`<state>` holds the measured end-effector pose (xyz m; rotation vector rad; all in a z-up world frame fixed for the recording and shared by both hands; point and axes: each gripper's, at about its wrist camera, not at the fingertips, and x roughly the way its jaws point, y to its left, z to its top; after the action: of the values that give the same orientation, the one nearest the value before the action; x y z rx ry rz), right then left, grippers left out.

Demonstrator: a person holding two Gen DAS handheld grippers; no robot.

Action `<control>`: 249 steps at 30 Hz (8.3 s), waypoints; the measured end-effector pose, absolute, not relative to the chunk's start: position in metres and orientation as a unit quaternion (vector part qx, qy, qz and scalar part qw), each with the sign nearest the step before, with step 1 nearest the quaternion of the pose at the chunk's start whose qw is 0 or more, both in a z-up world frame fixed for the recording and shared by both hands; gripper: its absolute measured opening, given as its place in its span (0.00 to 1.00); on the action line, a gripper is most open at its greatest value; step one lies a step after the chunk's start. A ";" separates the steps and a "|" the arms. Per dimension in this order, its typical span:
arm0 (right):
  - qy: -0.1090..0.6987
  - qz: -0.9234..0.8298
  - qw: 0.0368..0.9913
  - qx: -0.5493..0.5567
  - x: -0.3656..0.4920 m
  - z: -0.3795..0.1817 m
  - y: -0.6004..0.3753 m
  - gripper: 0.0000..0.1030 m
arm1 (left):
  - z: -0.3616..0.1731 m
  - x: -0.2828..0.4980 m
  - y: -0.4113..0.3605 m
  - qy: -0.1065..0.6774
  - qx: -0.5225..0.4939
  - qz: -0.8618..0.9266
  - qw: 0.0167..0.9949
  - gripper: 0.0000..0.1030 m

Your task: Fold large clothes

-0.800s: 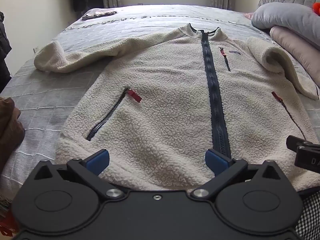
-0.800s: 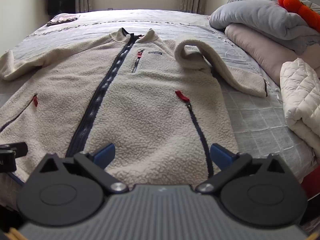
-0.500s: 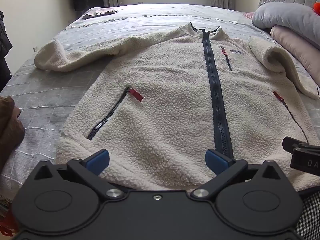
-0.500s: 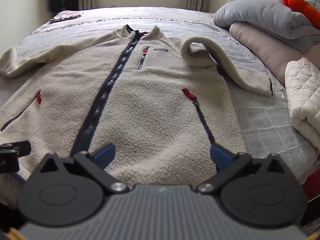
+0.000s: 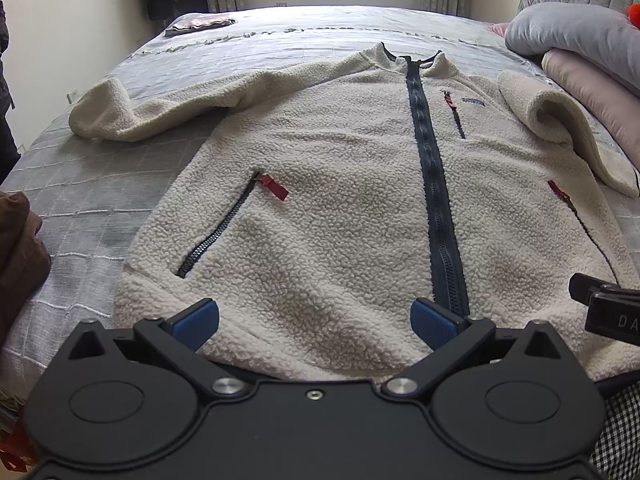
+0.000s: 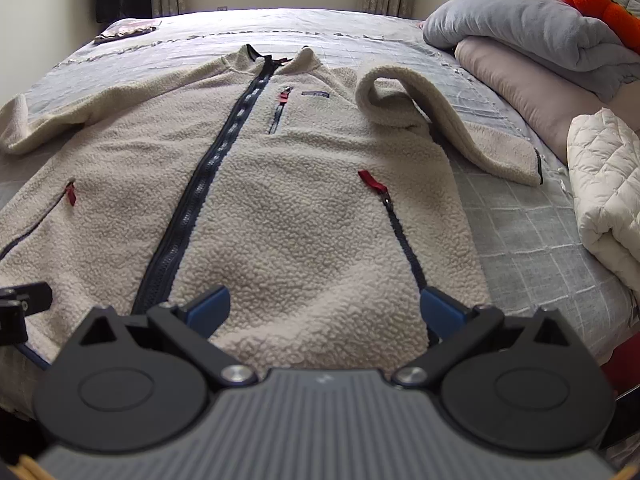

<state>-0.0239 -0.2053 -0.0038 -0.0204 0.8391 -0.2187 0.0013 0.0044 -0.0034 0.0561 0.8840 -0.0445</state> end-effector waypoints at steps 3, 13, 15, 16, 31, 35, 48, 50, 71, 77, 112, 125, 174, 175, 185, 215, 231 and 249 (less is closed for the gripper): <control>0.407 -0.105 0.907 -0.011 -0.024 -0.004 -0.205 1.00 | -0.004 0.001 0.004 0.427 0.028 -0.022 0.903 1.00; 0.413 -0.105 0.905 -0.017 -0.021 -0.004 -0.202 1.00 | -0.003 0.001 0.008 0.426 0.027 -0.019 0.904 1.00; 0.412 -0.106 0.905 -0.019 -0.022 -0.003 -0.201 1.00 | -0.002 0.001 0.009 0.425 0.024 -0.018 0.905 1.00; 0.411 -0.105 0.905 -0.019 -0.023 -0.003 -0.200 1.00 | -0.002 0.001 0.010 0.425 0.023 -0.018 0.905 1.00; 0.412 -0.105 0.905 -0.018 -0.024 -0.002 -0.200 1.00 | -0.001 -0.001 0.009 0.424 0.024 -0.019 0.905 1.00; 0.413 -0.106 0.904 -0.018 -0.024 -0.002 -0.200 1.00 | -0.002 -0.001 0.008 0.424 0.024 -0.018 0.905 1.00; 0.413 -0.105 0.904 -0.019 -0.024 -0.002 -0.200 1.00 | -0.002 -0.002 0.007 0.424 0.025 -0.020 0.905 1.00; 0.414 -0.105 0.904 -0.019 -0.025 -0.002 -0.200 1.00 | -0.002 -0.002 0.006 0.425 0.026 -0.021 0.905 1.00; 0.413 -0.100 0.905 -0.027 -0.019 -0.002 -0.195 1.00 | 0.000 0.001 0.009 0.425 0.028 -0.019 0.904 1.00; 0.412 -0.099 0.905 -0.029 -0.019 -0.001 -0.194 1.00 | 0.000 0.001 0.009 0.425 0.027 -0.019 0.905 1.00; 0.401 -0.104 0.909 -0.042 -0.008 -0.004 -0.201 1.00 | -0.006 0.014 0.020 0.422 0.019 -0.011 0.906 1.00; 0.429 -0.070 0.900 -0.034 0.068 0.002 -0.280 1.00 | 0.004 0.118 0.069 0.399 0.029 -0.103 0.911 1.00; 0.347 0.011 0.936 -0.055 0.466 0.006 -0.312 0.12 | -0.013 0.476 0.096 0.307 0.006 -0.060 0.950 0.13; 0.339 0.018 0.939 -0.049 0.475 0.009 -0.305 0.12 | -0.013 0.480 0.105 0.310 0.001 -0.045 0.950 0.13; 0.379 -0.002 0.921 -0.093 0.465 0.004 -0.286 0.74 | -0.012 0.451 0.094 0.314 0.060 -0.028 0.947 0.88; 0.339 -0.241 0.909 -0.005 0.254 0.048 -0.543 0.14 | -0.032 0.362 -0.133 0.365 0.032 -0.221 0.904 0.72; 0.318 -0.427 0.825 -0.190 0.288 0.044 -0.651 0.37 | -0.088 0.418 -0.297 0.319 0.030 -0.302 0.898 0.34; 0.364 -0.160 0.917 -0.032 0.184 0.055 -0.502 0.95 | 0.006 0.275 -0.085 0.366 0.036 -0.235 0.900 0.96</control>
<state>0.1844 -0.5024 0.0554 -0.0661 0.7496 -0.3289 0.2754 -0.0846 0.0056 0.0744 0.7575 -0.4858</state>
